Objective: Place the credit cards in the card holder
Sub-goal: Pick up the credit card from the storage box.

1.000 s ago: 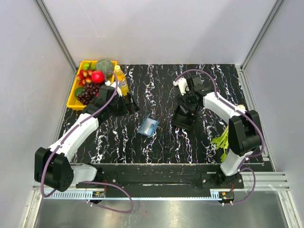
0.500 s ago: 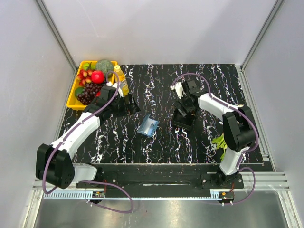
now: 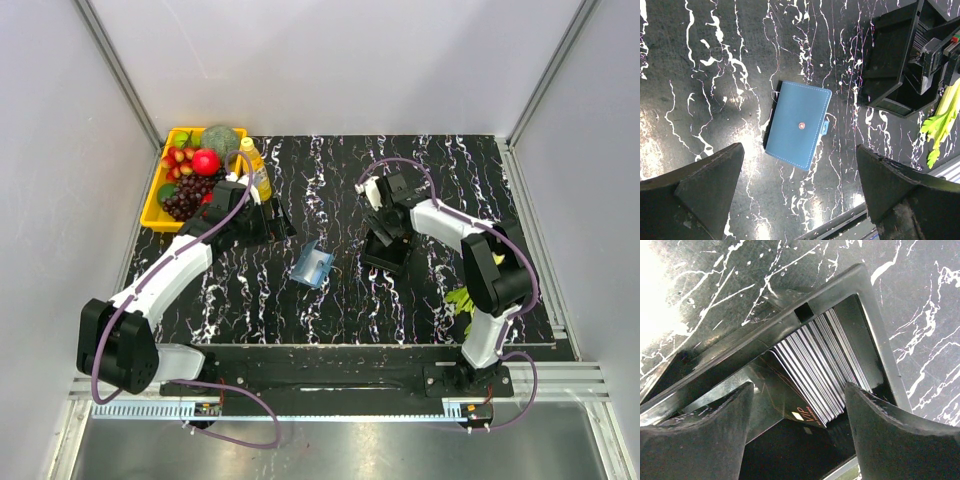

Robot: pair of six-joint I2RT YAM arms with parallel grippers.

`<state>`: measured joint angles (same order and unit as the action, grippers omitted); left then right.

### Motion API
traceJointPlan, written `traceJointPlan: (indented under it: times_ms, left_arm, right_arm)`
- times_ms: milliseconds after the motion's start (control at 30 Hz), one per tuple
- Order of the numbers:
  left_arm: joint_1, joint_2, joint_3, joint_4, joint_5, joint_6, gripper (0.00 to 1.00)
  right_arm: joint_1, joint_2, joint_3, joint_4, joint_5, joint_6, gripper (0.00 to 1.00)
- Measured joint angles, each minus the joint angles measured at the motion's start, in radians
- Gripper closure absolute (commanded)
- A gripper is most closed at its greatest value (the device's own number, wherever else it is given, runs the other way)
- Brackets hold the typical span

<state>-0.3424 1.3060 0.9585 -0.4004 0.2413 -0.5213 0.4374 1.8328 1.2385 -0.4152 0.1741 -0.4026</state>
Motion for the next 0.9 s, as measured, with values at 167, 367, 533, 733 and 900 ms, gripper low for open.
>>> traceJointPlan:
  times_ms: [167, 367, 533, 733, 900]
  left_arm:
    - [0.000, 0.000, 0.000, 0.002, 0.003, -0.002, 0.01]
    - [0.000, 0.000, 0.000, 0.003, 0.003, -0.003, 0.01]
    - [0.000, 0.006, -0.001, 0.006, 0.006, -0.003, 0.01]
    - [0.000, 0.008, -0.004, 0.006, 0.007, -0.003, 0.01]
    - [0.000, 0.016, -0.004, 0.006, 0.010, -0.003, 0.01]
  right_arm:
    - [0.006, 0.011, 0.000, 0.010, 0.029, 0.000, 0.31]
    - [0.008, 0.011, 0.000, 0.019, 0.051, 0.002, 0.39]
    - [0.010, 0.011, 0.000, 0.026, 0.055, 0.003, 0.43]
    - [0.011, 0.011, 0.000, 0.035, 0.058, 0.004, 0.54]
    - [0.014, 0.011, 0.000, 0.046, 0.072, 0.007, 0.63]
